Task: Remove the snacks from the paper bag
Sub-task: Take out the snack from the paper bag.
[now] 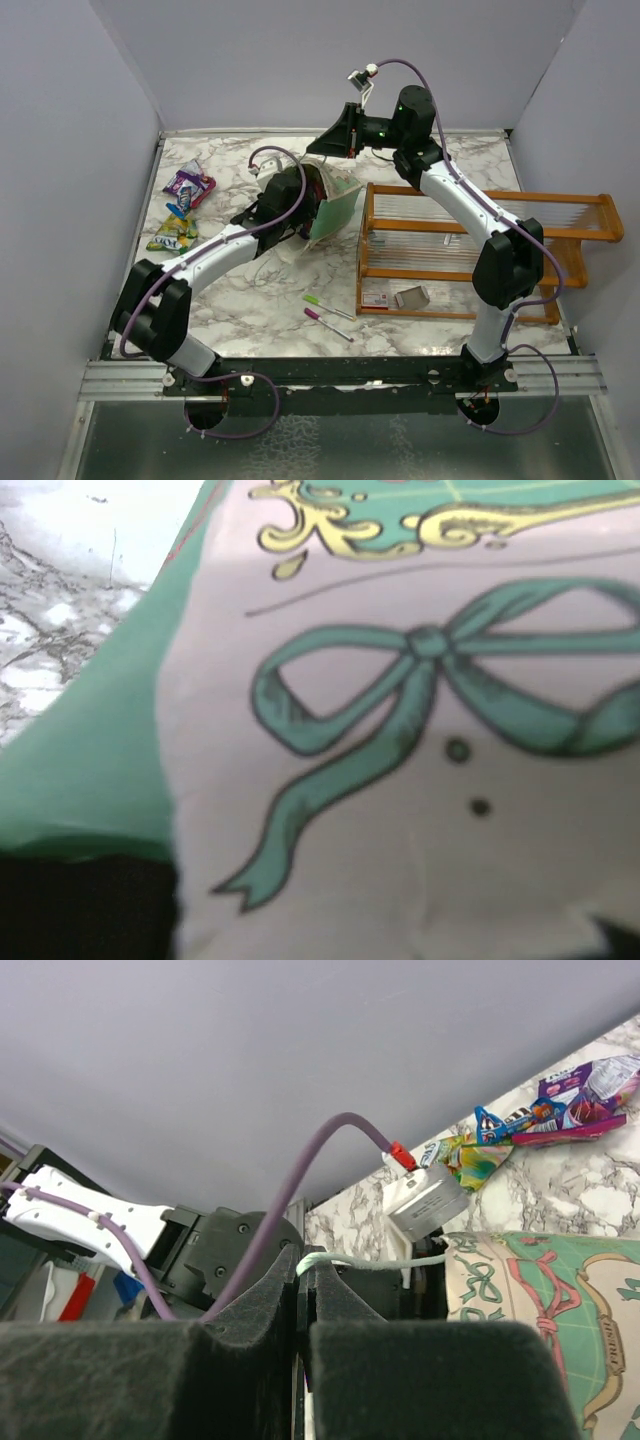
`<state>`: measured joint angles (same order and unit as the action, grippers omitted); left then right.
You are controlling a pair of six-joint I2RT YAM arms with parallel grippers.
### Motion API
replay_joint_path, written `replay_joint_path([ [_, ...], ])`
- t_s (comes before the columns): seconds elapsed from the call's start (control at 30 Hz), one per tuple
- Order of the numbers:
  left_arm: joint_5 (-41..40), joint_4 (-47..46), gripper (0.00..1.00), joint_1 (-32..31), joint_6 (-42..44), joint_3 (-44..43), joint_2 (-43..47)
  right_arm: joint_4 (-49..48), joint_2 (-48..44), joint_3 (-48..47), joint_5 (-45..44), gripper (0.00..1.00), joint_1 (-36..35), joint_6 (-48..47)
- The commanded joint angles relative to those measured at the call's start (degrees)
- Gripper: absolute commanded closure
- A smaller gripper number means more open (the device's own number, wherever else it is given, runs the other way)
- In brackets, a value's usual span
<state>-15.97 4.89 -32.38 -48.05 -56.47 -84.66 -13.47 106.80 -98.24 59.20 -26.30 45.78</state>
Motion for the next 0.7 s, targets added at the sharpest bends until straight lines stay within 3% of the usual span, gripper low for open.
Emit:
replay_joint_path([
  [0.0,-4.68,0.24,0.42,-0.14,-3.43,-4.39,-4.06,-2.10,-2.89,-0.18,-0.58,0.99,0.03,0.44],
  [0.2,-2.13,-1.97,0.35,-0.21,-5.62,-5.04,-7.68,-2.09,-2.74,-0.29,-0.55,0.99,0.03,0.41],
  [0.47,-2.78,-2.74,0.34,-0.12,-6.08,-7.53,-13.96,-1.92,-2.94,-0.28,-0.50,0.99,0.03,0.38],
  [0.57,-2.38,-3.09,0.42,0.09,-5.36,-9.18,-16.72,-1.69,-3.26,-0.20,-0.60,0.99,-0.02,0.20],
  [0.67,-2.62,-1.93,0.60,0.20,-3.65,-10.88,-17.60,-1.28,-3.63,-0.33,-0.53,0.99,0.03,-0.07],
])
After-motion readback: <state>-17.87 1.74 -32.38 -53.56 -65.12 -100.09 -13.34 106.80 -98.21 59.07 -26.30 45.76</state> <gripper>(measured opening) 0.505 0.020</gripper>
